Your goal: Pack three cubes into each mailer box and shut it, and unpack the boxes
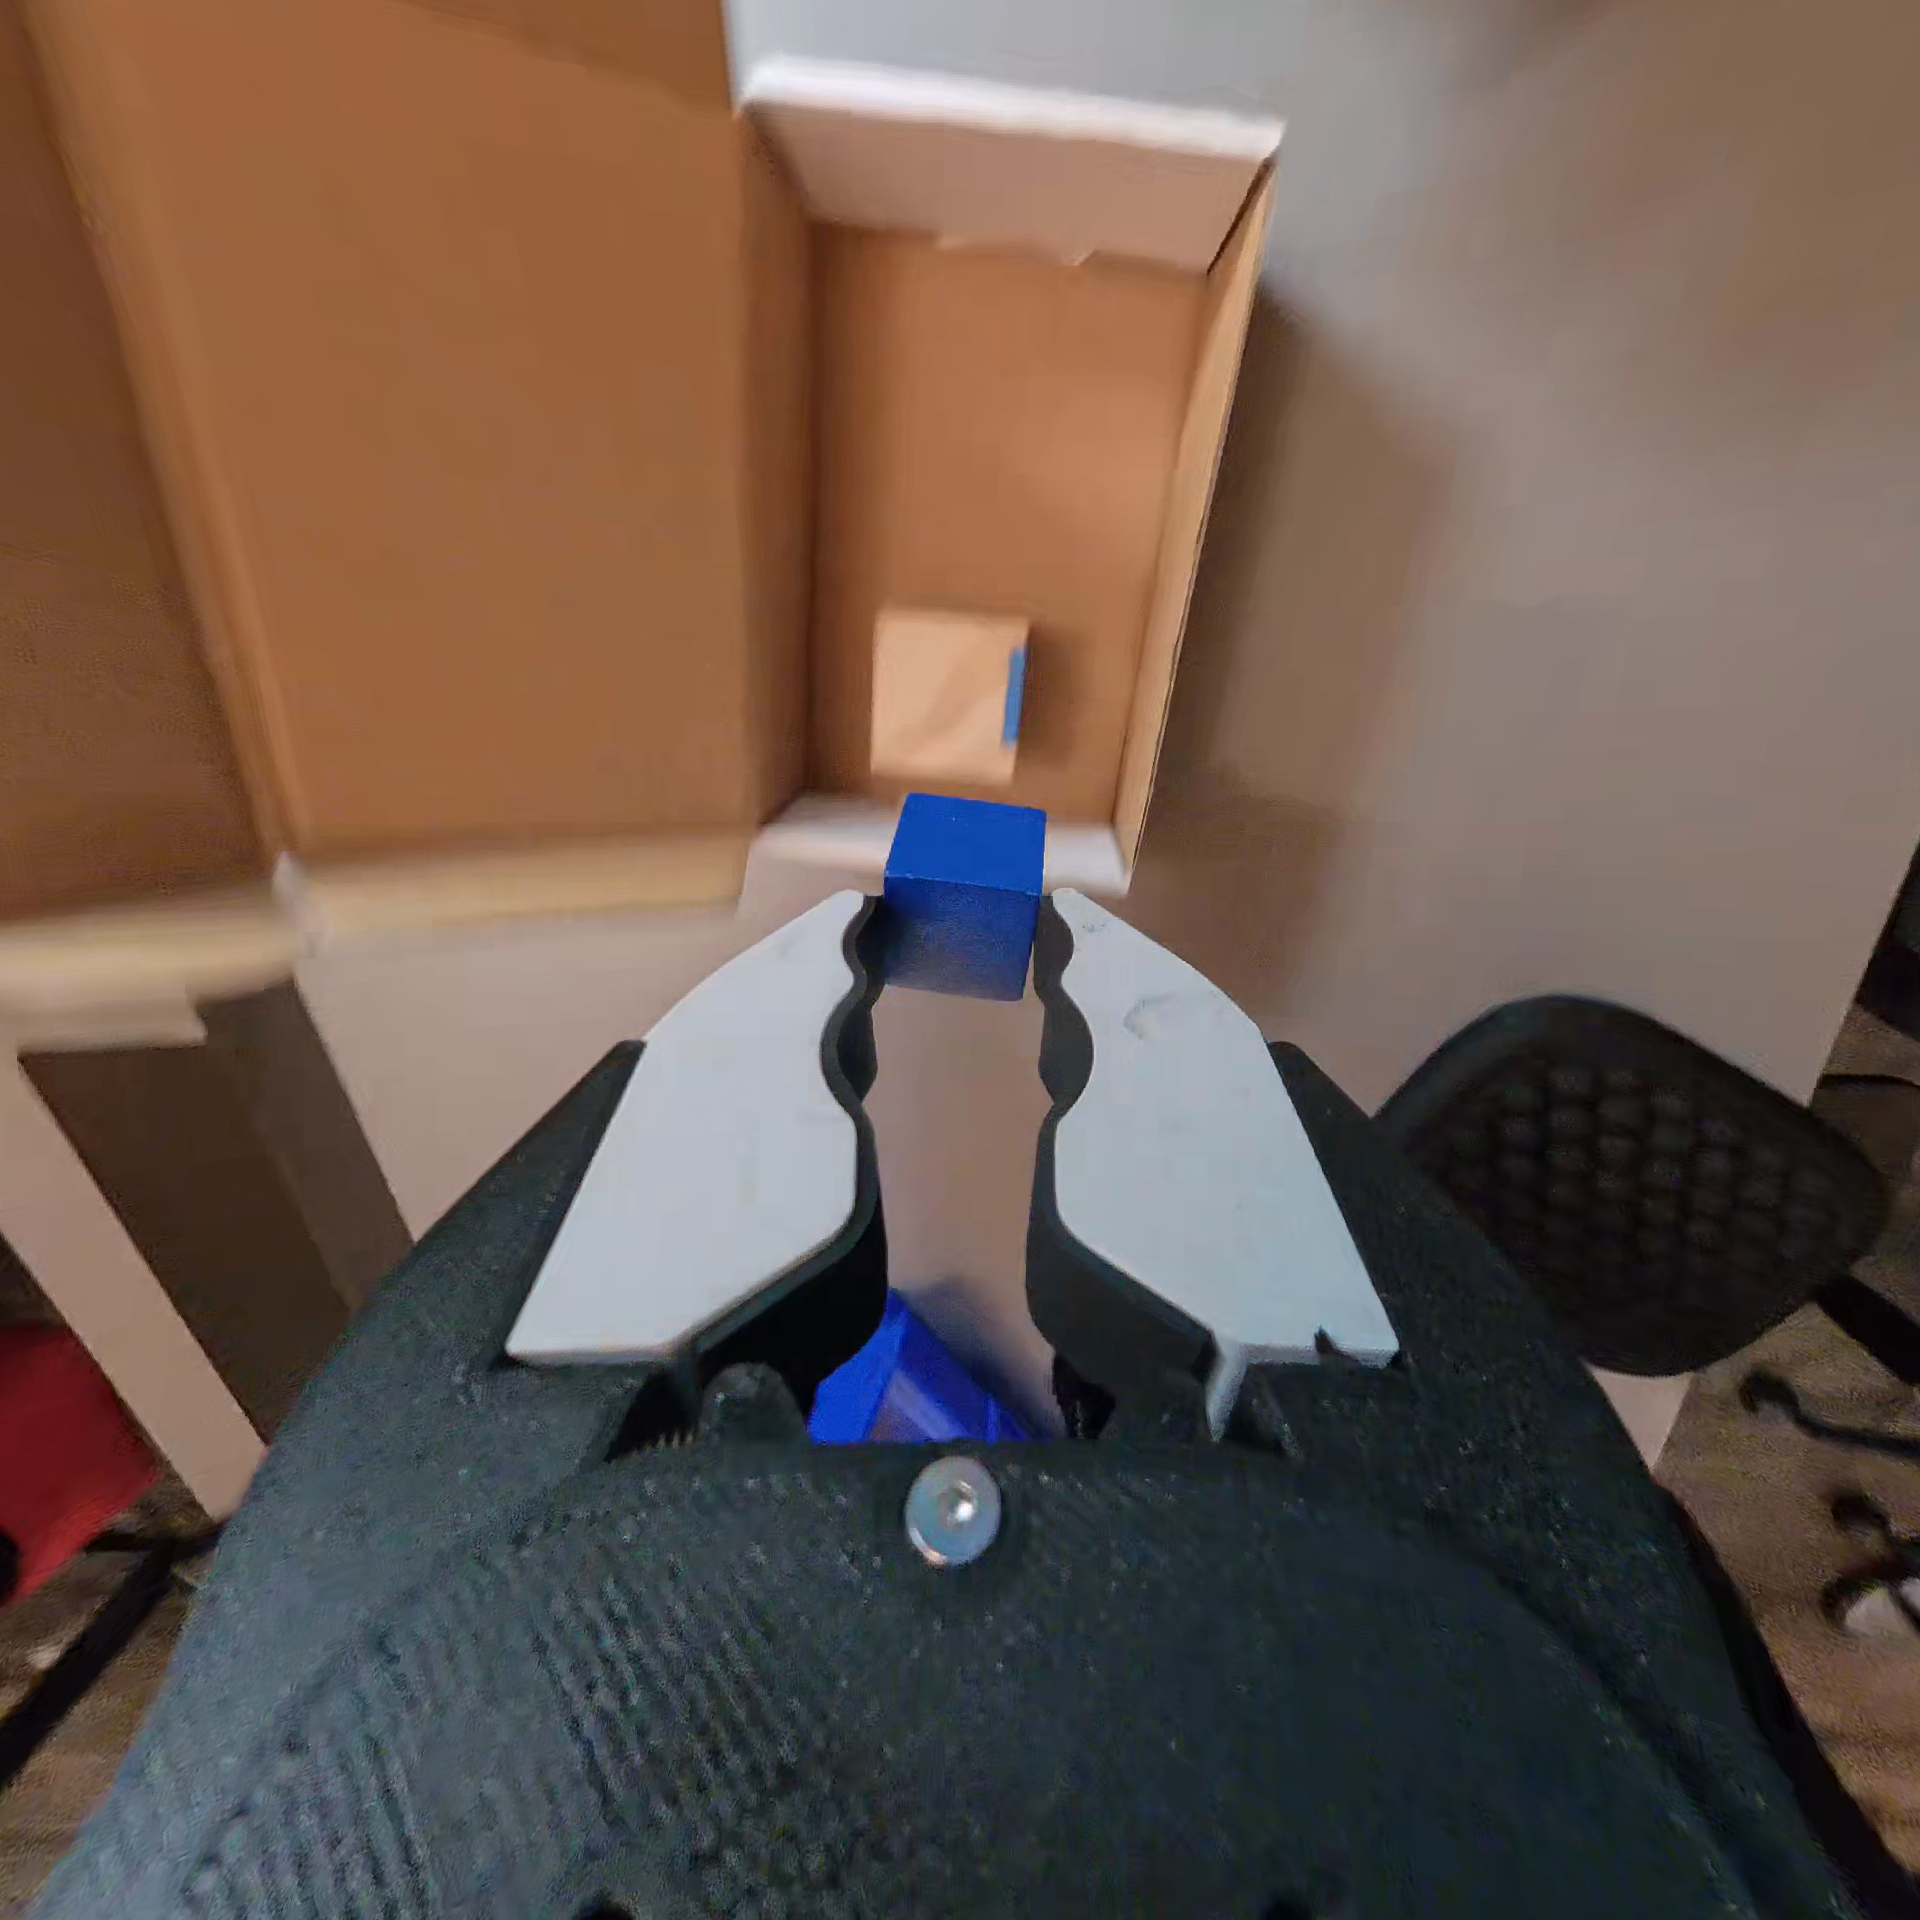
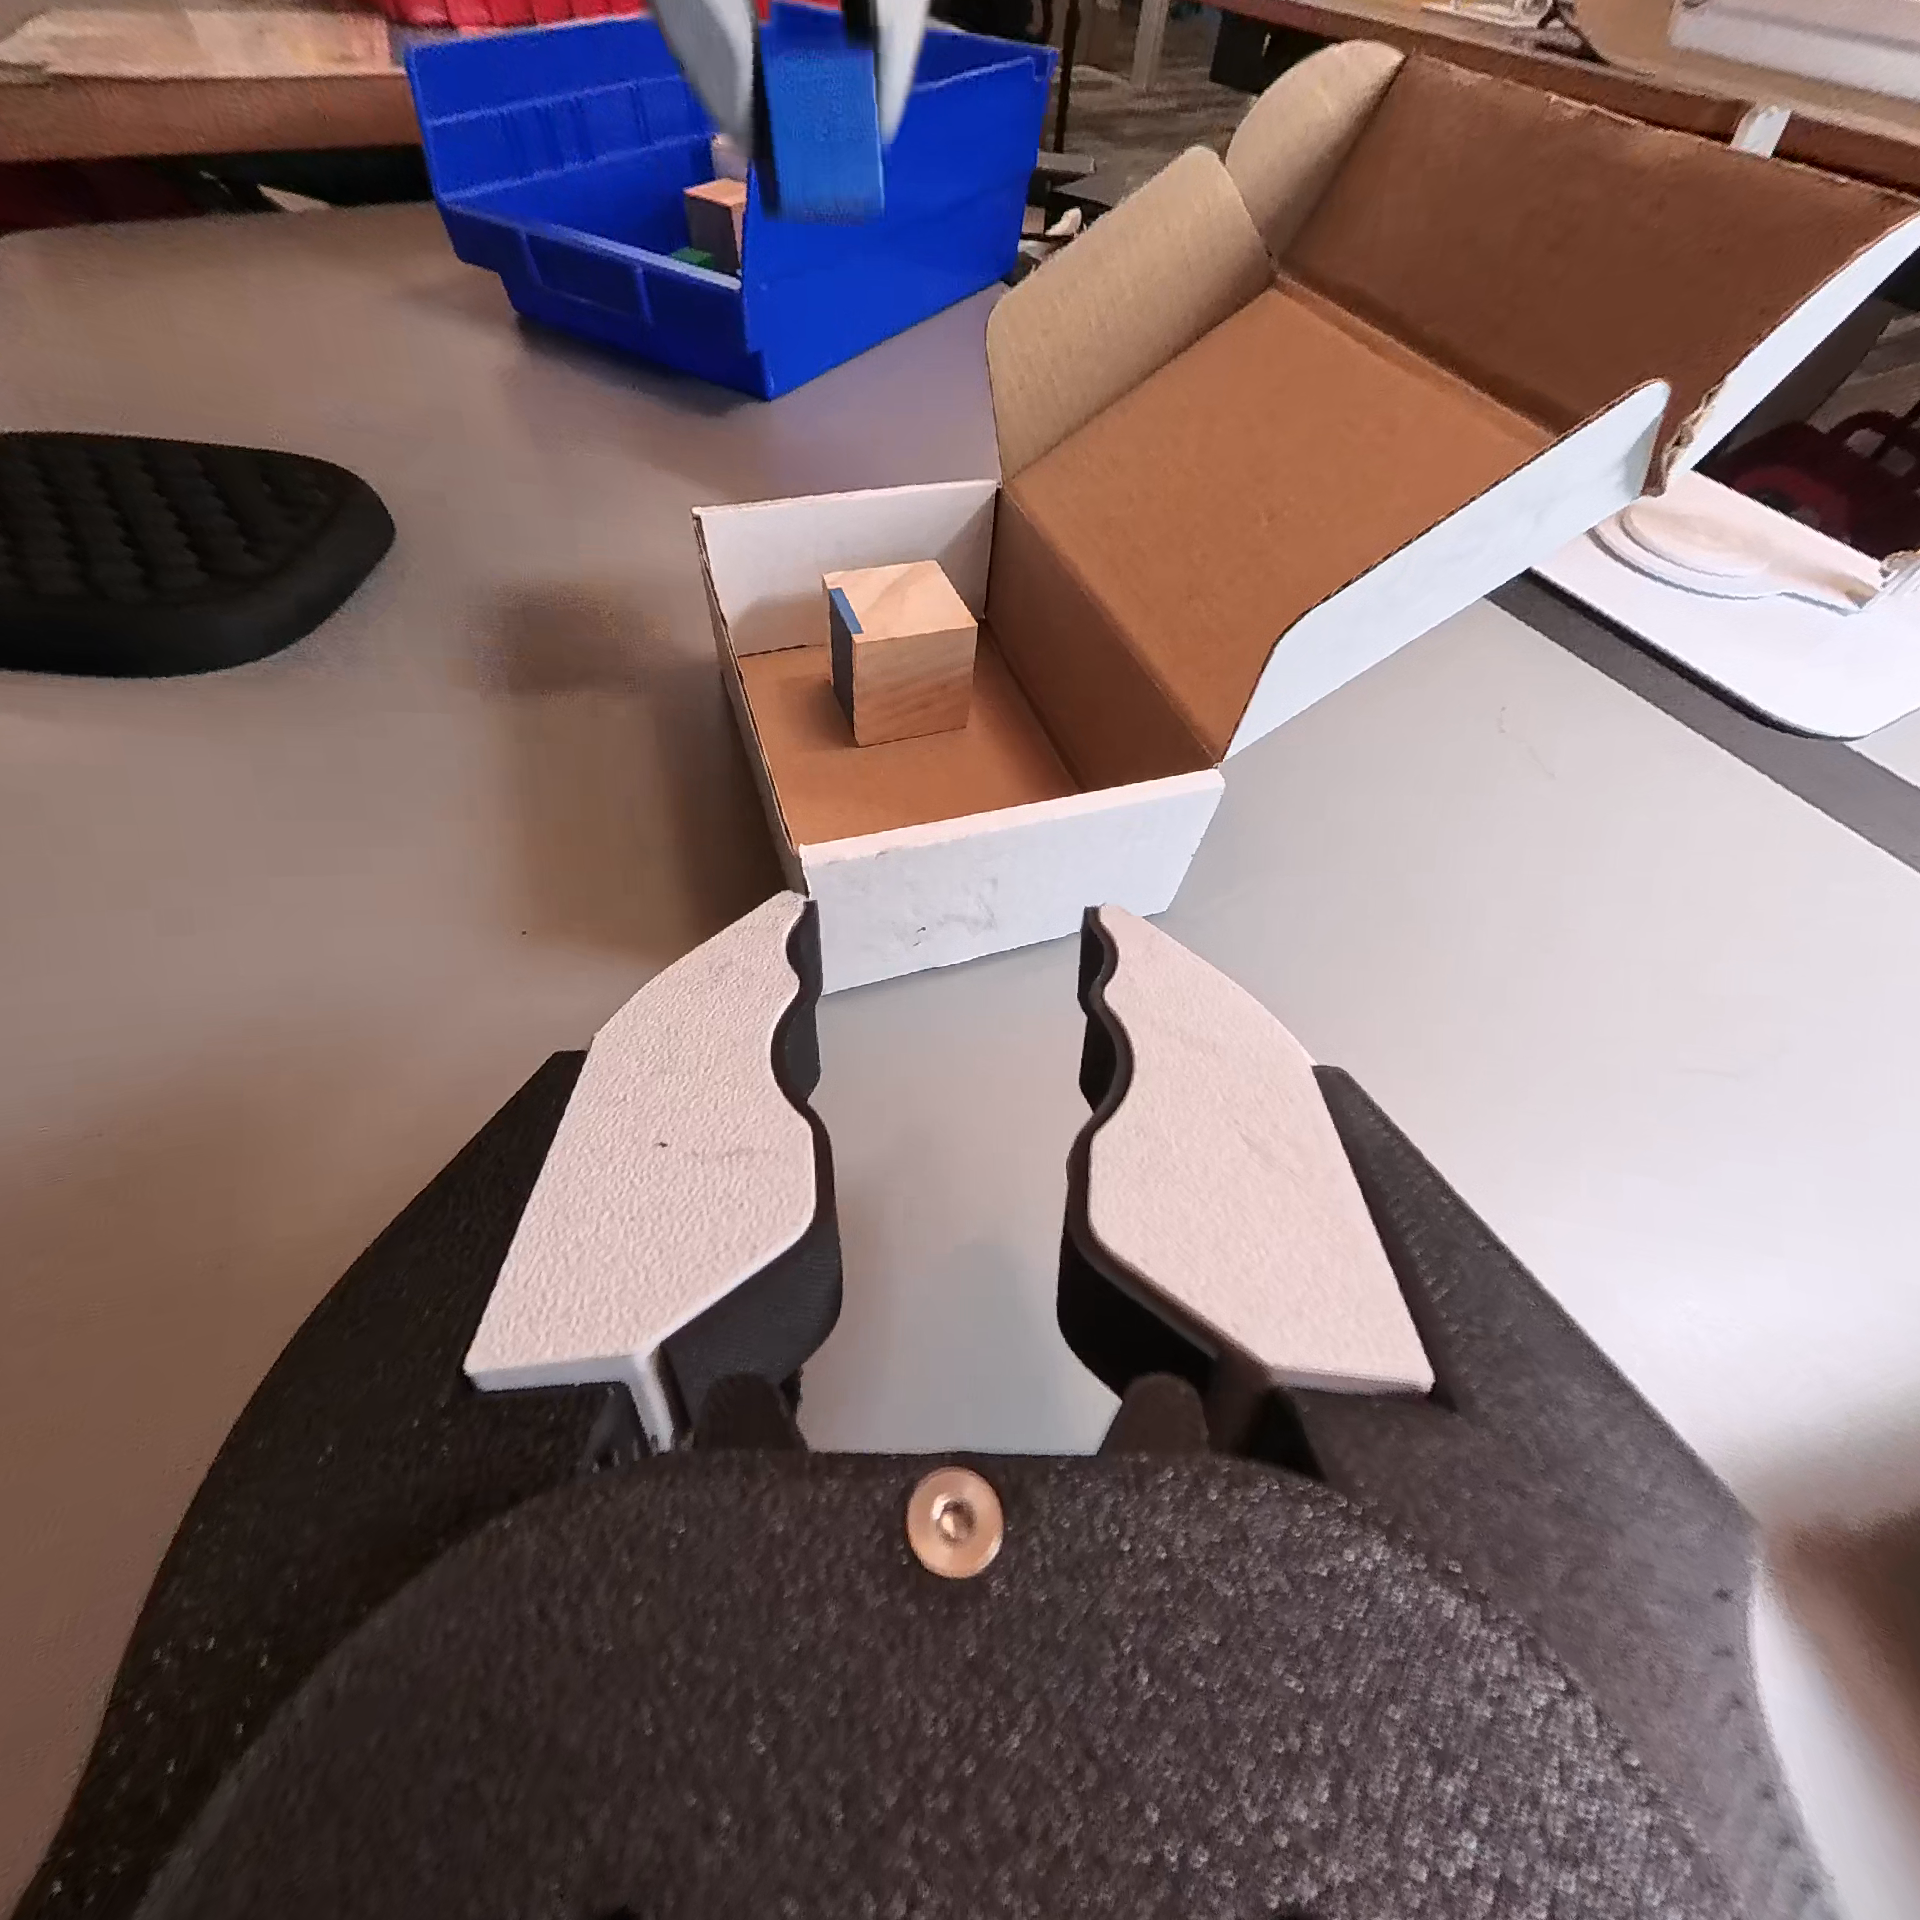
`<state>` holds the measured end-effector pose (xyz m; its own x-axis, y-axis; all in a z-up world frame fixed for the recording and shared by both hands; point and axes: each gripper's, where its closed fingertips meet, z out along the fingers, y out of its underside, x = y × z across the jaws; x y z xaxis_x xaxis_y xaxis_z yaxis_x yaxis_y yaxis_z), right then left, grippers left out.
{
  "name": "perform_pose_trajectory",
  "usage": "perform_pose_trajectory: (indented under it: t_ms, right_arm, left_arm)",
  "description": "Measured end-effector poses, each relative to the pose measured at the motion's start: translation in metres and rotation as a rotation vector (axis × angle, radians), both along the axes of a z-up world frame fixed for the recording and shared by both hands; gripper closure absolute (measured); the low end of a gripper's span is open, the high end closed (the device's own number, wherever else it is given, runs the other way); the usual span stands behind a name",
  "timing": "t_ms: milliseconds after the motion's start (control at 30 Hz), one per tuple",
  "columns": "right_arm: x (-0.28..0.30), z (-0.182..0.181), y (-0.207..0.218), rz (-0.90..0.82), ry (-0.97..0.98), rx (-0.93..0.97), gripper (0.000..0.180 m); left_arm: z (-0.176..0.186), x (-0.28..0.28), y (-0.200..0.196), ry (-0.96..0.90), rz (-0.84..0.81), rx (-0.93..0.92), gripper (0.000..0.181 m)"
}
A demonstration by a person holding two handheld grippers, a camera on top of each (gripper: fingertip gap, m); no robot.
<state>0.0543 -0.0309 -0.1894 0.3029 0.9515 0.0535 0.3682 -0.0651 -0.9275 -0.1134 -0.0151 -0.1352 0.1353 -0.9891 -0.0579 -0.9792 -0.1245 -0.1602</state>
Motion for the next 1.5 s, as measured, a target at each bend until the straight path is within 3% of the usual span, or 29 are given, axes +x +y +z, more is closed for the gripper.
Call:
perform_pose_trajectory:
  t_ms: [167,300,633,1033,1200,1500]
  right_arm:
    - [0.004,0.002,0.000,-0.010,0.005,0.009,0.132]
    - [0.007,0.005,0.001,-0.017,0.014,0.019,0.132]
    - [0.008,0.005,0.000,-0.015,0.009,0.019,0.132]
    - [0.008,0.004,0.000,-0.013,0.008,0.014,0.133]
    - [0.008,0.005,-0.001,-0.008,0.009,0.017,0.132]
    - [0.005,0.008,-0.005,-0.003,0.011,0.022,0.128]
  left_arm:
    - [-0.059,0.066,-0.001,0.121,-0.061,-0.039,0.153]
    - [-0.090,0.080,0.001,0.173,-0.102,-0.045,0.153]
    - [-0.112,0.069,0.007,0.184,-0.093,-0.026,0.154]
    - [-0.115,0.068,0.015,0.192,-0.098,0.013,0.153]
    - [-0.112,0.069,0.013,0.159,-0.094,0.022,0.144]
    - [-0.066,0.061,0.004,0.039,-0.046,0.111,0.139]
